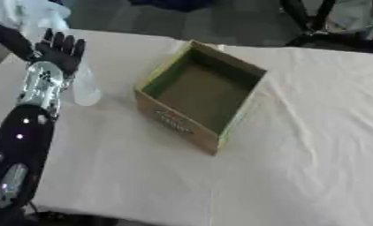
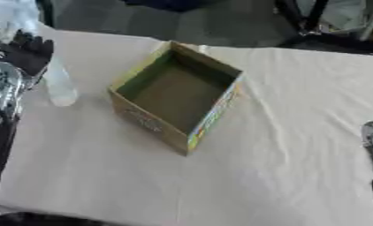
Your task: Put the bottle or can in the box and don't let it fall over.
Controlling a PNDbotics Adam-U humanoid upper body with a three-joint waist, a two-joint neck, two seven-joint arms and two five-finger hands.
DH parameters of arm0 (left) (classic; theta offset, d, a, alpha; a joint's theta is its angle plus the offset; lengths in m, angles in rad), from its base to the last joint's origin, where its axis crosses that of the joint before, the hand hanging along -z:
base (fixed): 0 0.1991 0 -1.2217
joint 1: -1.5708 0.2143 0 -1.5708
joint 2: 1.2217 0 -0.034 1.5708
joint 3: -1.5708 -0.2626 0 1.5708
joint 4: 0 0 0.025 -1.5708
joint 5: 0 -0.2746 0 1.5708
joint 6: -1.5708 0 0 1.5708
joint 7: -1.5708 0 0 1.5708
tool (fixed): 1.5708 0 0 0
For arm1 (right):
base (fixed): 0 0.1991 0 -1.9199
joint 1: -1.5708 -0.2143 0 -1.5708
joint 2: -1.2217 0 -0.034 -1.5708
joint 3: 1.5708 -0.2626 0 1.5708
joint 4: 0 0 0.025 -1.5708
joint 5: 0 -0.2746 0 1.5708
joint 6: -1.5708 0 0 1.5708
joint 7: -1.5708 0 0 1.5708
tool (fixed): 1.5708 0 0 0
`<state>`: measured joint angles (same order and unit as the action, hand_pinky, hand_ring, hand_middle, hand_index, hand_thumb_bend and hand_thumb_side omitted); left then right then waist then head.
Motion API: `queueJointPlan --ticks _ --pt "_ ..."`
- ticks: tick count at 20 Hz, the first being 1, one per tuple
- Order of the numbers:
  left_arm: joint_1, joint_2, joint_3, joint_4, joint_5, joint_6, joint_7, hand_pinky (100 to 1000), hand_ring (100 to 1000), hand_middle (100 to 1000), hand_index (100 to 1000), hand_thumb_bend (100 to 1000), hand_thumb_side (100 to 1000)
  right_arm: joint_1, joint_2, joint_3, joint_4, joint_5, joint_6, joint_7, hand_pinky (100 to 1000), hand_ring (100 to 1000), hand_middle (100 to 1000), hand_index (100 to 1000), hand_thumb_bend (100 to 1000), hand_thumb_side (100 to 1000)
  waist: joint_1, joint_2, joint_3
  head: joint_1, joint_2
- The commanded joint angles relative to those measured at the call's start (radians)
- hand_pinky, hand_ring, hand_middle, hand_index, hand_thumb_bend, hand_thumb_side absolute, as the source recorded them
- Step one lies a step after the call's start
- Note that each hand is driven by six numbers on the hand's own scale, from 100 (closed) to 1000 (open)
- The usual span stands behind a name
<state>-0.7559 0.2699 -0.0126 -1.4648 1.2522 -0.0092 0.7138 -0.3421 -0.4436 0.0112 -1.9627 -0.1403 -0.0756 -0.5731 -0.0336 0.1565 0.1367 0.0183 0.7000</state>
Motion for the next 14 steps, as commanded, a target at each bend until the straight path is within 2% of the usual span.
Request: queueJointPlan --ticks 1,7,14 --pt "-0.025 0.028 0.007 -0.040 -0.008 -0.006 -0.021 100 100 100 988 791 1000 -0.012 -0.013 -0.002 -0.017 -0.007 0.001 0.005 1000 970 977 870 169 559 0.001 -0.011 -0.002 0.004 -0.009" --pt "-0.049 0.032 -0.009 -0.155 -0.012 -0.005 -0.035 100 100 100 985 788 1000 -0.013 -0.012 0.001 -0.015 -0.009 0.001 0.008 1000 969 976 870 167 558 0.001 -0.013 -0.001 0.007 -0.003" --pt "-0.110 0.011 -0.039 -0.224 0.002 0.014 -0.049 100 100 100 981 776 995 -0.016 -0.011 0.004 -0.015 -0.012 0.001 0.011 1000 969 976 870 165 558 0.001 -0.017 0.000 0.012 0.002"
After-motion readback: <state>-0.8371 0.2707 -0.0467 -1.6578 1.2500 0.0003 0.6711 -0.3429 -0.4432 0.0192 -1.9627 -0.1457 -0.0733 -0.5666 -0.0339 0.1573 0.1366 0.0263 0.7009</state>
